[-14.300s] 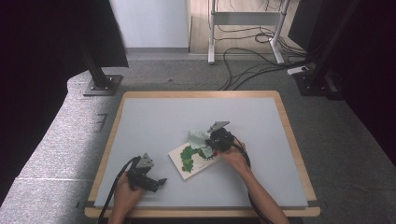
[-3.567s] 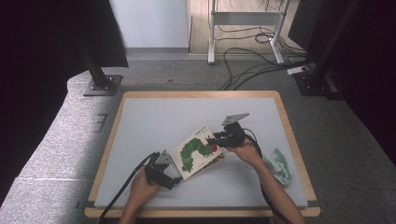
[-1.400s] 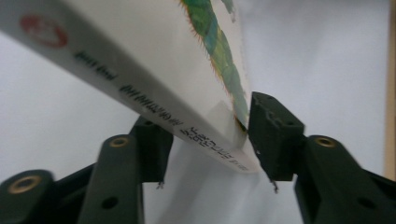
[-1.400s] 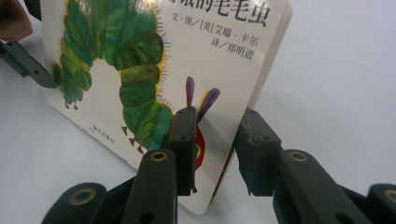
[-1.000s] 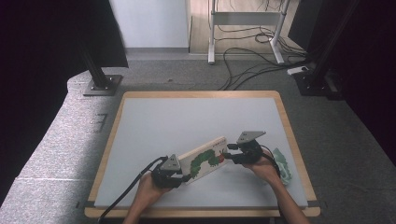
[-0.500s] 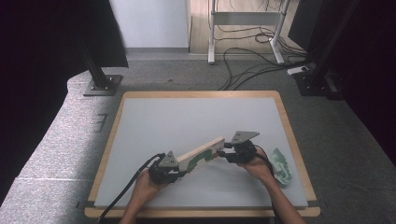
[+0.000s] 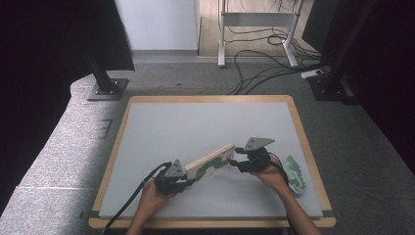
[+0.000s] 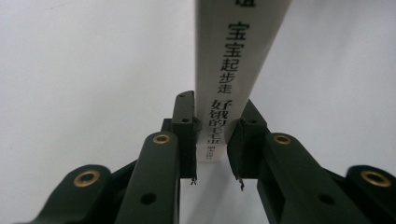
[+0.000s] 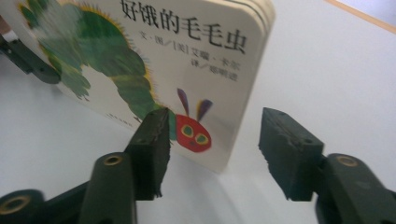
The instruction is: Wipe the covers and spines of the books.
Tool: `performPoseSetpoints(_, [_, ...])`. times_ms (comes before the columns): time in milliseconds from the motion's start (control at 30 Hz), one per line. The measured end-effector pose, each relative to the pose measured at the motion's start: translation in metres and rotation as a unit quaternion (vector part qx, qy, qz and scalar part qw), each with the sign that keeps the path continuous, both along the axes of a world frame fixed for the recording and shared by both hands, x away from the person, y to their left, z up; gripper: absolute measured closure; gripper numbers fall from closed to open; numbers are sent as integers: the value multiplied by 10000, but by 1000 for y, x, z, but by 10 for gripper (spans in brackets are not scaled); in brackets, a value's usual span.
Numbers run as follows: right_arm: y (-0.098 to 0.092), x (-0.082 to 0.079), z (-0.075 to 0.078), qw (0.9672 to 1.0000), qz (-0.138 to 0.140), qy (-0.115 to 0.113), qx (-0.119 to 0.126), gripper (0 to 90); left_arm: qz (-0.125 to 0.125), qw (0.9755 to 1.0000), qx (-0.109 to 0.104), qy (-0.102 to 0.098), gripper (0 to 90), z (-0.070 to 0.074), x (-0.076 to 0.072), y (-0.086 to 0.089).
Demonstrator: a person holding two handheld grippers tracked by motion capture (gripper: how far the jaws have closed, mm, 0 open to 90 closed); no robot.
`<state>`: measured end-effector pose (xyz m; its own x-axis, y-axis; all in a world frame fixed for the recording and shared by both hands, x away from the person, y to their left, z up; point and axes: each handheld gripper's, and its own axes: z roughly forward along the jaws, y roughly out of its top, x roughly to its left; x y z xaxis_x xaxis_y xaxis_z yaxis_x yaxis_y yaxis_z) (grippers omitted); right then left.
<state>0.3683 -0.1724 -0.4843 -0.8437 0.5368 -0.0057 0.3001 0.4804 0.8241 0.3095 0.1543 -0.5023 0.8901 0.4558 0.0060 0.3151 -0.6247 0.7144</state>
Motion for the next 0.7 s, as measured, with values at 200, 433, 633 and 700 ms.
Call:
performPoseSetpoints(200, [-12, -10, 4, 9995, -263, 56, -181, 290, 7, 10000, -78, 13, 743, -1, 0, 1])
performPoseSetpoints(433, [-35, -26, 6, 9973, -612, 53, -404, 237, 10, 9999, -157, 33, 744, -3, 1, 3])
performPoseSetpoints(633, [-60, -38, 7, 9936, -940, 82, -622, 228, 18, 9998, -180, 47, 743, -3, 1, 3])
performPoseSetpoints(700, [-69, -42, 7, 9920, -1063, 100, -678, 228, 19, 9998, -184, 50, 743, -3, 1, 3])
